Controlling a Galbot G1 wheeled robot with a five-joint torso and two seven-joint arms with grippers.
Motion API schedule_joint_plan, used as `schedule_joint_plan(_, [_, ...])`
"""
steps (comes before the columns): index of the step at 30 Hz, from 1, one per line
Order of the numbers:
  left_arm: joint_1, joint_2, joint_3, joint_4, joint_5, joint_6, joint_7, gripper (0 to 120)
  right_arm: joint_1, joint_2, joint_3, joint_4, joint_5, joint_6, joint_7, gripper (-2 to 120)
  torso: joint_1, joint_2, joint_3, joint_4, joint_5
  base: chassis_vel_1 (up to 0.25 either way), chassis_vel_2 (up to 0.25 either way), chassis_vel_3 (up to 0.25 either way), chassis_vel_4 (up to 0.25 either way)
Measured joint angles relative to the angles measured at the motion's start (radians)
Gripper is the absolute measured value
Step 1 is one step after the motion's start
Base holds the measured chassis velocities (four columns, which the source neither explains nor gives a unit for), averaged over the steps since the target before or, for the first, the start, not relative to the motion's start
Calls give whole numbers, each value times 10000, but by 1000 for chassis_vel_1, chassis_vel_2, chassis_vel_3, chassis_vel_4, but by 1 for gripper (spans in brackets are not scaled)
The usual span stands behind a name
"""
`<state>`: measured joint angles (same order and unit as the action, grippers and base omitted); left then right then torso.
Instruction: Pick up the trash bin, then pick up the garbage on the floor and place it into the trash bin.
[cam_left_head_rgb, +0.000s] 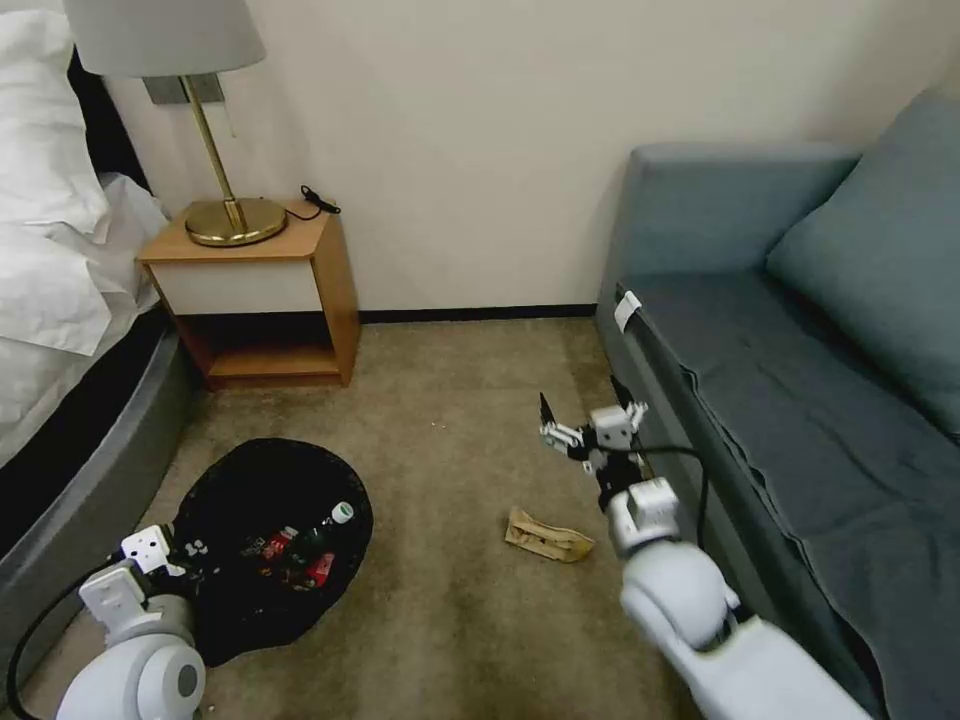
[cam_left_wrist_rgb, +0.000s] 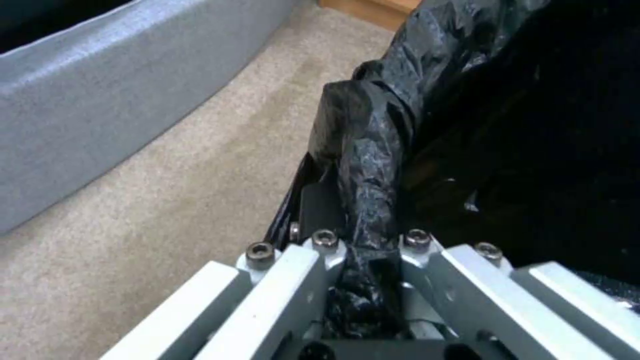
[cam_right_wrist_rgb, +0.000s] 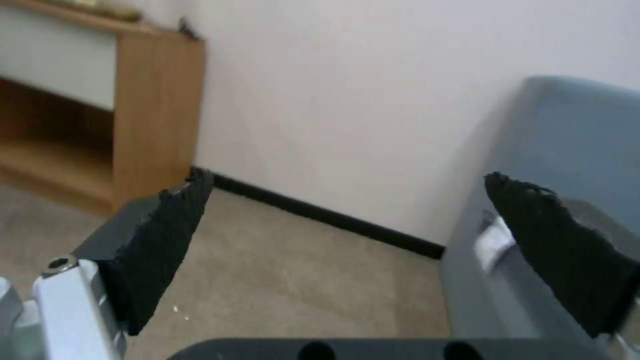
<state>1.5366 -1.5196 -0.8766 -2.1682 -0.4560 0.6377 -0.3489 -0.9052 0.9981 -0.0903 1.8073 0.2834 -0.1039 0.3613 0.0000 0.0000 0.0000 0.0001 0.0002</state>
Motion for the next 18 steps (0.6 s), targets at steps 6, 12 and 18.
schedule_joint_plan(6, [16, -129, 12, 76, 43, -79, 14, 2, 2955, -702, -2636, -2419, 999, -467, -1555, 100, 0, 0, 1, 4, -4, 0, 0, 0, 0])
schedule_joint_plan(12, [93, -192, -26, 122, 81, -173, 29, 2, 4606, -983, -5268, -4186, 1960, -1197, -3583, 100, 1, -1, 1, -2, 2, 0, 0, 0, 0])
schedule_joint_plan(18, [122, -204, -79, 132, 91, -191, 29, 2, 5551, -871, -6372, -5395, 1833, -1412, -5617, 100, 0, 0, 0, -1, 0, 0, 0, 0, 0])
